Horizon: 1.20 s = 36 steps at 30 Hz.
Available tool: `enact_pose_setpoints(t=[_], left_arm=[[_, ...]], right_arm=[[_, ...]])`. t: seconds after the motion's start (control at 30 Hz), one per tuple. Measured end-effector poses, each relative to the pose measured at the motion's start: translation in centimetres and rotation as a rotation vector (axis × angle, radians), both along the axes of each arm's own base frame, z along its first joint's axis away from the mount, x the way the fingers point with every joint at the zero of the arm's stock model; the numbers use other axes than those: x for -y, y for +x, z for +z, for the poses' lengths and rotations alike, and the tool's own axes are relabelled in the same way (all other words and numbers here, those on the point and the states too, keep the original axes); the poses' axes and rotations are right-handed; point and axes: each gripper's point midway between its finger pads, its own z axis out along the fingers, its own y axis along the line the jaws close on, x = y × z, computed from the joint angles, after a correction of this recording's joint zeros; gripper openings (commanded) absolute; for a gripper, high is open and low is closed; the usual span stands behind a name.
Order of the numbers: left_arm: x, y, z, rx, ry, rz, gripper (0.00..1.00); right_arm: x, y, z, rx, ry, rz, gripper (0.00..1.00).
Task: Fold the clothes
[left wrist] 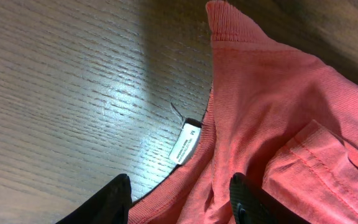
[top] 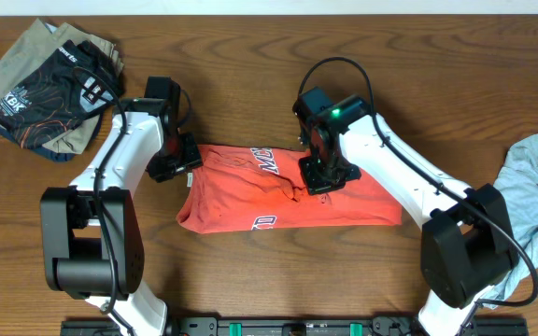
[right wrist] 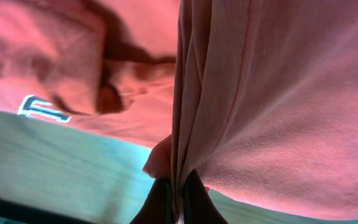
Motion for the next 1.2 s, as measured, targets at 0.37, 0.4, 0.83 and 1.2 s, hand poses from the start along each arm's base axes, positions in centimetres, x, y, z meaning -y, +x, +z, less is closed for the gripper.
enact_pose_setpoints(t=[0.37, 0.4, 0.83, 1.2], left_arm=[[0.0, 0.0, 0.0, 0.0, 0.0, -0.002, 0.53], [0.0, 0.0, 0.0, 0.001, 0.0, -0.002, 0.53], [0.0, 0.0, 0.0, 0.0, 0.001, -0.035, 0.67], [1.5, -1.4, -2.0, -0.012, -0.09, -0.108, 0.67]], right_arm=[[-1.2, -0.9, 0.1, -0.013, 0.027, 0.058, 0.51], [-1.0, -0.8, 0.1, -0.011, 0.018, 0.06, 0.52], [7.8, 2.7, 0.1, 0.081, -0.268, -0.232, 0.55], [11.4, 3.5, 0.2, 0.069, -0.306, -0.351, 0.55]])
